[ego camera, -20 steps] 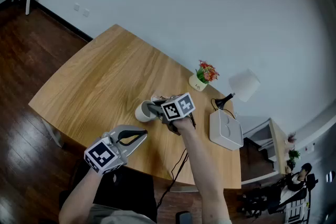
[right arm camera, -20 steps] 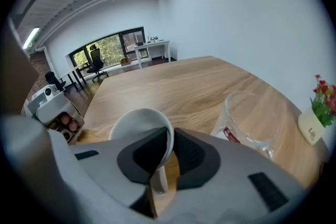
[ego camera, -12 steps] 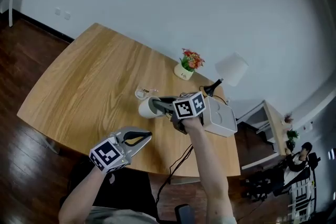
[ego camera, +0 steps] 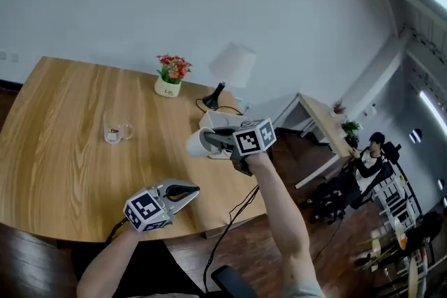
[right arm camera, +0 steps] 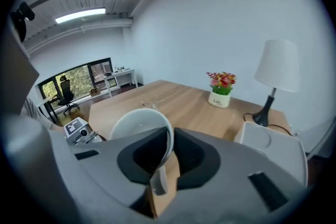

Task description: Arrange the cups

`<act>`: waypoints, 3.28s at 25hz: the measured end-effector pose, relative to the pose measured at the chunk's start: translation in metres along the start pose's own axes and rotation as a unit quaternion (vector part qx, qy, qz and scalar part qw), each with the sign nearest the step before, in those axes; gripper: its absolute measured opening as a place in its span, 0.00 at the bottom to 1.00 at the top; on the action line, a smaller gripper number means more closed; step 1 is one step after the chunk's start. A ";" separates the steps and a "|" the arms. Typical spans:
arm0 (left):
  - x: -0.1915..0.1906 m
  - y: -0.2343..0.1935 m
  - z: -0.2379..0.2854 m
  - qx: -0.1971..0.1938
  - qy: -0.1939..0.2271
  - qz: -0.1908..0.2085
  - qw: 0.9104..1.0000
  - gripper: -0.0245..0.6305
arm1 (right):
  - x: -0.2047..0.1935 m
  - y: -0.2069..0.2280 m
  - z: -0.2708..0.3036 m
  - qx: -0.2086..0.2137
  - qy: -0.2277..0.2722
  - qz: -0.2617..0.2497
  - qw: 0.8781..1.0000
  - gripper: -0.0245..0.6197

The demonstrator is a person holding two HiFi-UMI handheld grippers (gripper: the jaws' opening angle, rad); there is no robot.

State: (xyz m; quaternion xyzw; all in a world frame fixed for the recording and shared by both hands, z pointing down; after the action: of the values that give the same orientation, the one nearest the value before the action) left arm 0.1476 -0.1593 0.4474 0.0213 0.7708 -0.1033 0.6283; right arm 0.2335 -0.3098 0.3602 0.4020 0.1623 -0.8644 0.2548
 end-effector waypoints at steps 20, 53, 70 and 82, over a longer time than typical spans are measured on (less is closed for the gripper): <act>-0.003 0.007 0.021 -0.031 -0.003 0.008 0.999 0.05 | -0.042 0.206 -0.052 -0.138 -0.125 0.101 0.977 0.11; -0.003 0.012 0.024 -0.038 -0.015 0.007 0.999 0.05 | -0.043 0.258 -0.020 -0.094 -0.076 0.087 0.989 0.16; 0.006 0.016 0.022 -0.046 0.018 0.010 0.999 0.05 | 0.072 0.064 0.087 0.057 0.024 -0.182 0.981 0.11; 0.007 0.017 0.021 -0.048 0.021 0.011 0.999 0.05 | 0.092 -0.015 0.196 0.186 -0.023 -0.158 0.969 0.18</act>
State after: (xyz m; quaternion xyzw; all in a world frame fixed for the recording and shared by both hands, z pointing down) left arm 0.1696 -0.1478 0.4349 0.0023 0.7878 -0.0588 0.6132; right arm 0.0549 -0.4211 0.4123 0.3912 0.0544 -0.9179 0.0392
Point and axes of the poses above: the fingertips, and each gripper's own axes: z forward along the fingers, y to its right, x out of its top, the point moved 4 cm from there along -z, backward along the fingers, and after that the axes turned 9 degrees about -z, right-handed, at the moved point
